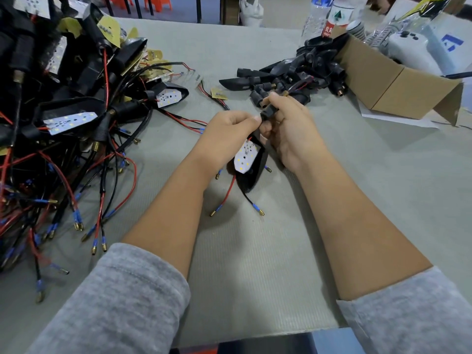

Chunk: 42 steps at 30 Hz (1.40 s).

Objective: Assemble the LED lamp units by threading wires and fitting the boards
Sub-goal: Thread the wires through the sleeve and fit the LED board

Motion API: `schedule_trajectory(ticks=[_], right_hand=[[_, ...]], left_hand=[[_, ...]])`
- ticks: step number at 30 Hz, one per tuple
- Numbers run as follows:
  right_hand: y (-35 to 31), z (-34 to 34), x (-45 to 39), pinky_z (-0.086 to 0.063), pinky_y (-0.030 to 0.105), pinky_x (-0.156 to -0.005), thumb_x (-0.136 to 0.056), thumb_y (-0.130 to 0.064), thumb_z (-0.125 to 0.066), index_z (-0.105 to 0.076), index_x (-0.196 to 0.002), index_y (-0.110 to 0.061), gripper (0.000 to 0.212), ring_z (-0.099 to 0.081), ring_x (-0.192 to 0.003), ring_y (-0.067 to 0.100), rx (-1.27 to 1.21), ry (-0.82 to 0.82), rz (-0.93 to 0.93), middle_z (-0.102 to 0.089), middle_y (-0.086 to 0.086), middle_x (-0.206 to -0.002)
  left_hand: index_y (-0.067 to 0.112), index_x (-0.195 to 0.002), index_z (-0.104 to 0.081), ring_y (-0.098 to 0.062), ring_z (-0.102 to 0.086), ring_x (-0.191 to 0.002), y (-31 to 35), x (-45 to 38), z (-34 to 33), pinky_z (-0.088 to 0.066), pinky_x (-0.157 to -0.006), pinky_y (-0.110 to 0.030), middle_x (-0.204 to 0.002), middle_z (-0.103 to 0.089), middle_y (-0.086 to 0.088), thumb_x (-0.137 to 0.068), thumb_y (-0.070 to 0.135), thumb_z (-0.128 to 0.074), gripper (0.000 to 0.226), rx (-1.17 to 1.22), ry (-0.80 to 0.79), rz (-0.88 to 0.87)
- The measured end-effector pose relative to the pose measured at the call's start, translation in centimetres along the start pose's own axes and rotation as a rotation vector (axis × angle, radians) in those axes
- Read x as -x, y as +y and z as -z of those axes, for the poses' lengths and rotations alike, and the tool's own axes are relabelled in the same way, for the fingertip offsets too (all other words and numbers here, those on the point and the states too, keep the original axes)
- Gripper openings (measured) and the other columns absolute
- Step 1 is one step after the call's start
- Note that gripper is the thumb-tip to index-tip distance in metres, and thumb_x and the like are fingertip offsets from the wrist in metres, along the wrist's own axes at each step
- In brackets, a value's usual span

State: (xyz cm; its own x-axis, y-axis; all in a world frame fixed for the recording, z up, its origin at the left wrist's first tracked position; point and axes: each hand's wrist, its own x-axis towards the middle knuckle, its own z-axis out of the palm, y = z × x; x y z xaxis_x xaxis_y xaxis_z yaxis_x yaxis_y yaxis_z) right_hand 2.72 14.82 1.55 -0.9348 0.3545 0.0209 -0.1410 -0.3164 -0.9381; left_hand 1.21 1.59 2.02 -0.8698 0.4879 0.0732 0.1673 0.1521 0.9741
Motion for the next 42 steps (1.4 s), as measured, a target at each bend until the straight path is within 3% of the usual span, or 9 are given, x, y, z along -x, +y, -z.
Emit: schedule_trajectory(ticks=[3, 5, 10, 18, 25, 29, 33, 38, 42], right_hand=[[0.0, 0.3, -0.4, -0.044, 0.022, -0.052, -0.101, -0.022, -0.050, -0.054, -0.086, -0.013, 0.018, -0.053, -0.049, 0.011, -0.135, 0.064, 0.013, -0.056, 0.000, -0.066], [-0.1, 0.6, -0.6, -0.048, 0.021, -0.056, -0.102, -0.025, -0.048, -0.054, -0.087, -0.014, 0.020, -0.056, -0.051, 0.010, -0.224, 0.093, 0.012, -0.061, 0.000, -0.065], [-0.1, 0.6, -0.8, -0.050, 0.024, -0.062, -0.103, -0.028, -0.045, -0.053, -0.086, -0.015, 0.023, -0.059, -0.054, 0.011, -0.343, 0.156, 0.026, -0.061, 0.002, -0.065], [-0.6, 0.1, 0.5, -0.052, 0.024, -0.065, -0.094, -0.017, -0.061, -0.057, -0.099, -0.016, 0.007, -0.062, -0.063, 0.014, -0.222, 0.000, -0.031, -0.068, 0.002, -0.077], [-0.1, -0.4, 1.2, -0.052, 0.028, -0.062, -0.087, -0.003, -0.067, -0.039, -0.130, -0.031, 0.059, -0.066, -0.076, 0.017, 0.022, -0.106, 0.023, -0.063, 0.008, -0.110], [0.0, -0.5, 1.0, -0.053, 0.028, -0.061, -0.083, 0.001, -0.070, -0.039, -0.123, -0.020, 0.054, -0.068, -0.077, 0.018, 0.008, -0.072, 0.019, -0.067, 0.009, -0.105], [0.3, -0.5, 0.7, -0.056, 0.031, -0.065, -0.081, 0.007, -0.070, -0.037, -0.118, -0.011, 0.053, -0.069, -0.078, 0.021, -0.024, -0.068, 0.044, -0.070, -0.001, -0.078], [0.3, -0.5, 0.7, -0.057, 0.035, -0.070, -0.081, 0.009, -0.069, -0.038, -0.123, -0.008, 0.055, -0.069, -0.084, 0.028, -0.088, -0.059, 0.058, -0.068, 0.011, -0.089], [0.3, -0.5, 0.6, -0.058, 0.041, -0.077, -0.082, 0.011, -0.066, -0.039, -0.128, -0.007, 0.056, -0.067, -0.090, 0.031, -0.140, -0.068, 0.047, -0.065, 0.013, -0.093]], left_hand=[[0.015, -0.092, -0.071, -0.031, -0.065, -0.105, 0.0, -0.2, 0.2, -0.045, -0.103, -0.049, -0.104, -0.071, -0.018, -0.097, 0.023, -0.053, 0.019, 0.110, 0.031, 0.025], [0.018, -0.105, -0.067, -0.024, -0.062, -0.111, -0.1, -0.4, 0.4, -0.045, -0.105, -0.042, -0.111, -0.069, -0.011, -0.095, 0.024, -0.055, 0.017, 0.125, 0.075, 0.037], [0.032, -0.098, -0.066, -0.007, -0.059, -0.090, -0.3, -0.6, 0.7, -0.046, -0.087, -0.025, -0.094, -0.063, 0.004, -0.094, 0.028, -0.058, 0.010, 0.129, 0.176, -0.008], [0.030, -0.087, -0.052, -0.018, -0.066, -0.072, -0.2, -0.6, 1.0, -0.042, -0.050, -0.018, -0.091, -0.065, -0.003, -0.100, 0.026, -0.044, 0.016, 0.206, 0.271, -0.037], [0.023, -0.083, -0.048, -0.002, -0.057, -0.059, -0.5, -1.0, 1.0, -0.047, -0.052, -0.019, -0.075, -0.058, 0.008, -0.100, 0.026, -0.047, 0.018, 0.234, 0.329, -0.035], [0.021, -0.081, -0.050, -0.002, -0.055, -0.055, -0.6, -1.1, 0.9, -0.049, -0.051, -0.020, -0.067, -0.055, 0.010, -0.100, 0.022, -0.050, 0.019, 0.235, 0.342, -0.058], [0.017, -0.078, -0.051, -0.016, -0.063, -0.069, -0.6, -1.2, 0.7, -0.054, -0.055, -0.025, -0.077, -0.063, 0.000, -0.098, 0.021, -0.055, 0.021, 0.259, 0.355, -0.018], [0.016, -0.076, -0.047, -0.020, -0.068, -0.084, -0.9, -1.3, 0.9, -0.060, -0.063, -0.031, -0.084, -0.063, -0.001, -0.095, 0.024, -0.060, 0.025, 0.246, 0.385, 0.003], [0.016, -0.087, -0.039, -0.014, -0.067, -0.060, -0.8, -1.2, 0.8, -0.054, -0.051, -0.025, -0.082, -0.061, -0.002, -0.093, 0.024, -0.063, 0.027, 0.288, 0.401, 0.026]])
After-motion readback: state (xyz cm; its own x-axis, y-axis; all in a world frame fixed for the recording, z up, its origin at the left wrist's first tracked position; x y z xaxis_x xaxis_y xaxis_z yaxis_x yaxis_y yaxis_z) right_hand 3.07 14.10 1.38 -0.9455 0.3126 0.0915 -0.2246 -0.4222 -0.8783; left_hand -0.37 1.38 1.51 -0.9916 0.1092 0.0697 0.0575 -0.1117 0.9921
